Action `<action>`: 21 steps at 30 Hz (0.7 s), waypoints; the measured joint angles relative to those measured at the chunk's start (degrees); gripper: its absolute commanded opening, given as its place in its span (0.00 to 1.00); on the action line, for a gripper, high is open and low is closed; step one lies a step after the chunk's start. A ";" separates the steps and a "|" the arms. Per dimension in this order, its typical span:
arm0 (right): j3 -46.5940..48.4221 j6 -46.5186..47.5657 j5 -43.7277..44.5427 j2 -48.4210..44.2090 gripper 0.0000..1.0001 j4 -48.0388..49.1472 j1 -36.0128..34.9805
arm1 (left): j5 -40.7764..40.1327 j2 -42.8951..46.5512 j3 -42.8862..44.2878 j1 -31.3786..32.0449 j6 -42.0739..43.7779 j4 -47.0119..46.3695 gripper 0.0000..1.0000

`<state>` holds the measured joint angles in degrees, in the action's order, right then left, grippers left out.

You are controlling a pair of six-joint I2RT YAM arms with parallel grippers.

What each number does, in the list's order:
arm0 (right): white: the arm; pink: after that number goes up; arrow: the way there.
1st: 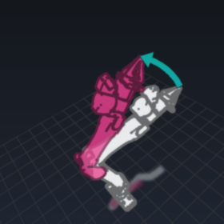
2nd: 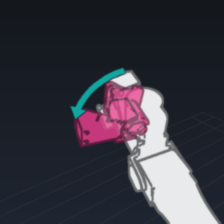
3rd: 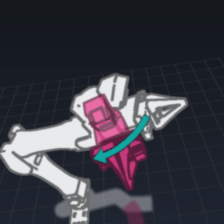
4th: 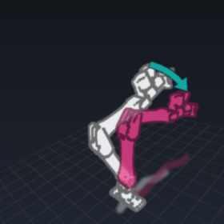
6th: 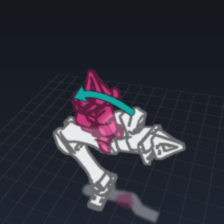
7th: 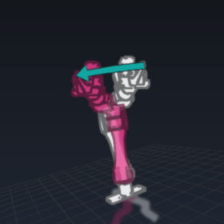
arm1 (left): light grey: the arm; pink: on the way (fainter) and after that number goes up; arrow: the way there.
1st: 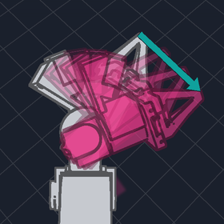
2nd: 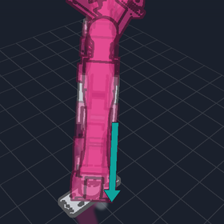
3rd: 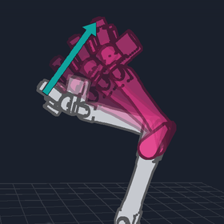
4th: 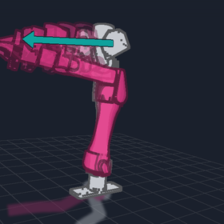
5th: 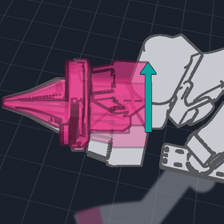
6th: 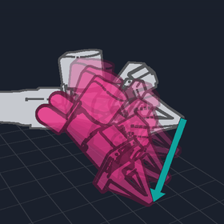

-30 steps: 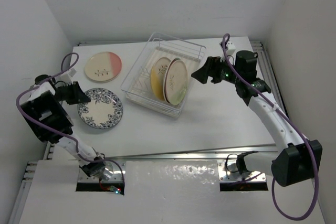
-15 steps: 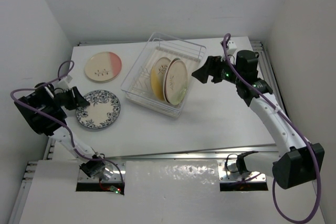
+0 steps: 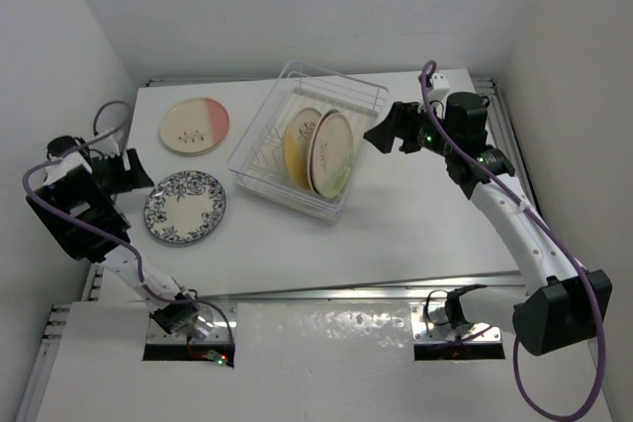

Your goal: Unload the plates from the dish rack

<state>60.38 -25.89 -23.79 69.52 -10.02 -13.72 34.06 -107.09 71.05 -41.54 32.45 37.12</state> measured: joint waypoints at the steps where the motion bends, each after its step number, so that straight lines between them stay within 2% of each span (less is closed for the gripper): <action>1: 0.11 0.04 0.70 0.09 0.84 -0.31 0.00 | -0.70 1.03 1.60 0.44 -1.97 -0.17 0.69; 3: 0.20 0.15 2.62 0.37 0.84 -0.96 0.02 | -3.32 5.18 4.48 2.99 -5.62 -0.79 0.69; 5: 0.20 0.20 4.74 0.72 0.84 -1.68 0.02 | -6.08 10.34 8.81 8.72 -7.91 -1.11 0.69; 9: 0.17 0.39 8.81 0.98 0.84 -3.06 0.02 | -8.48 13.22 26.95 28.30 -13.57 0.07 0.69; 12: 0.07 0.72 9.90 0.98 0.84 -3.48 0.02 | -10.08 12.90 33.55 41.40 -17.05 1.16 0.70; 17: -1.20 2.25 10.80 0.90 0.85 -4.63 0.00 | -15.10 9.27 34.77 54.36 -19.37 5.53 0.73; 21: -2.97 3.45 11.67 -0.26 0.86 -5.73 0.00 | -19.12 5.20 33.66 60.06 -19.98 7.37 0.72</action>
<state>57.41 -22.44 -12.12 69.25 -15.75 -13.72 14.94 -101.89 104.71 18.52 12.47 44.49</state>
